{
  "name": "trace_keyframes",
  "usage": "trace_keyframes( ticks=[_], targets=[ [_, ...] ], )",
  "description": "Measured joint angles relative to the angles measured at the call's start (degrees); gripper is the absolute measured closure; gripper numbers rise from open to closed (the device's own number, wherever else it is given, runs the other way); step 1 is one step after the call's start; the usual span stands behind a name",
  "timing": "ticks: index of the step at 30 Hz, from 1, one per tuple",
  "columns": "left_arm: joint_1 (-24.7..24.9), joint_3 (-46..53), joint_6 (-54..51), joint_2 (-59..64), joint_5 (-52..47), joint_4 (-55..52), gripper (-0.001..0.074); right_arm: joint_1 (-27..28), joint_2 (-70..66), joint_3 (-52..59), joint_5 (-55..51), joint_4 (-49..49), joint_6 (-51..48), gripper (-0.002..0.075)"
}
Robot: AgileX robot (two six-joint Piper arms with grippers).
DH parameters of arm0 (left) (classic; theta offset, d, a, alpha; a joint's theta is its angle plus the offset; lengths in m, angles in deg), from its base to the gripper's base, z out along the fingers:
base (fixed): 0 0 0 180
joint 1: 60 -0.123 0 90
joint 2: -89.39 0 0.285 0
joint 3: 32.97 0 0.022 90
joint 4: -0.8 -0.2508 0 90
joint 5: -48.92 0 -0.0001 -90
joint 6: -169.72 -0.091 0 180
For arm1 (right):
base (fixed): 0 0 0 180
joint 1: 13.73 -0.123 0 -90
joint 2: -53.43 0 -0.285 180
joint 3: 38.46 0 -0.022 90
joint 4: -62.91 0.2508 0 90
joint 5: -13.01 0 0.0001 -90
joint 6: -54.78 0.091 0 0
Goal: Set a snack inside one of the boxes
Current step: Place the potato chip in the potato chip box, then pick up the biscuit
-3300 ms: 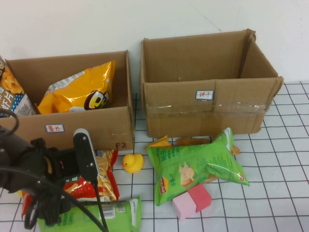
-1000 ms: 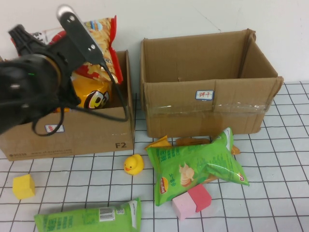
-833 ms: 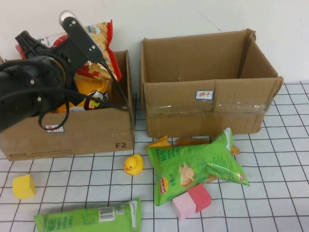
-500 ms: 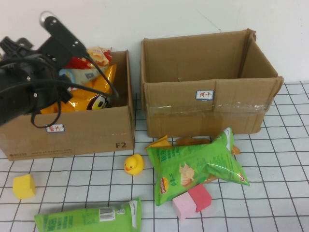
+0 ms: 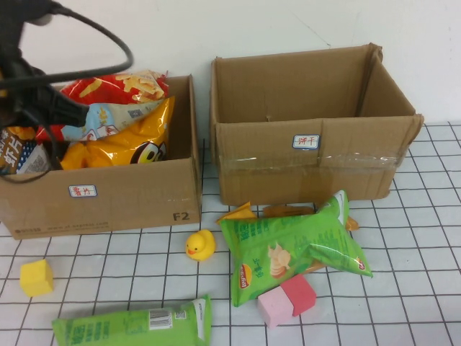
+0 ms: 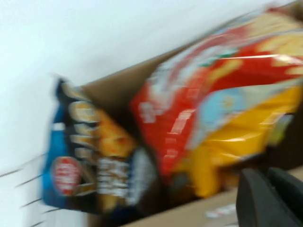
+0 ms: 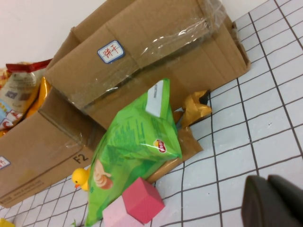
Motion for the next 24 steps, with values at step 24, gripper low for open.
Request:
trace_keyframes(
  ticks=[24],
  targets=[
    [0.0, 43.9, -18.6, -55.6, 7.0, 35.5, 0.0736, 0.0, -26.3, -20.7, -10.8, -3.9, -29.5, 0.0727]
  ],
)
